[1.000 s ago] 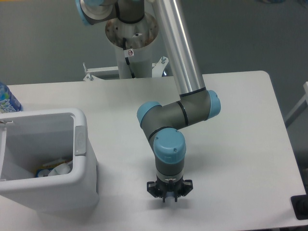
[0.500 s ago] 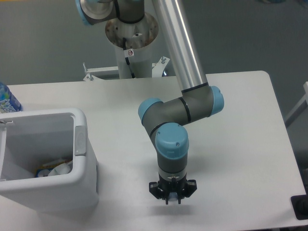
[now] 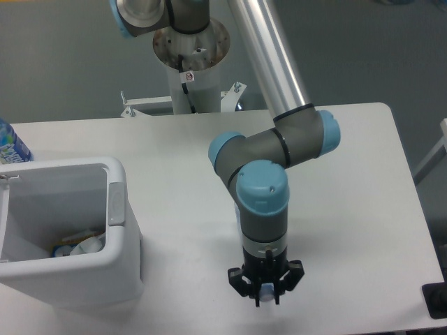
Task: Place the trash in the trash can
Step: 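Lift the bottle and carry it over the trash bin, then lower the bottle into the bin and open the gripper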
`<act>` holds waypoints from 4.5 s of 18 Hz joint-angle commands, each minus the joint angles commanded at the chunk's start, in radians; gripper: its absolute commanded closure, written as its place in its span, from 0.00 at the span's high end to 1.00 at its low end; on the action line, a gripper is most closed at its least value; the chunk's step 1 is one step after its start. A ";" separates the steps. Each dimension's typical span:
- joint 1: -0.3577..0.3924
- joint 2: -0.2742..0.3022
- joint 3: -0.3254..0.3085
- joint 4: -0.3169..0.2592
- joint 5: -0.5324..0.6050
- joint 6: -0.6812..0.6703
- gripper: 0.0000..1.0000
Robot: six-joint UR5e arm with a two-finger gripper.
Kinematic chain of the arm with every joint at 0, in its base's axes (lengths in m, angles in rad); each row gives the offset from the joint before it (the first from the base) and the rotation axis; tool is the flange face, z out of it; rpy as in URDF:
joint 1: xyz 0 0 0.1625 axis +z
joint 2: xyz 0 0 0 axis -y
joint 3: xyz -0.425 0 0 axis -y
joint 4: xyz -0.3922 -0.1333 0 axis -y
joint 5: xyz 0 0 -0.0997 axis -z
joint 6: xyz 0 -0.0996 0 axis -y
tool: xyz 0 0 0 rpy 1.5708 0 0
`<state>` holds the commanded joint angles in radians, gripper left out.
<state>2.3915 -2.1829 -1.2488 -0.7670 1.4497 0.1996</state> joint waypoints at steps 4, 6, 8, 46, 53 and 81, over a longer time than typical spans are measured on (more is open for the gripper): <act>0.006 0.052 0.032 0.002 -0.006 -0.043 0.33; 0.006 0.069 0.054 0.009 -0.005 -0.048 0.33; 0.006 0.092 0.081 0.015 -0.006 -0.071 0.33; -0.305 0.315 0.048 0.086 -0.239 -0.088 0.33; -0.337 0.287 0.026 0.086 -0.239 -0.089 0.33; -0.307 0.261 -0.027 0.084 -0.201 -0.069 1.00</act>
<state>2.0845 -1.9221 -1.2763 -0.6826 1.2485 0.1304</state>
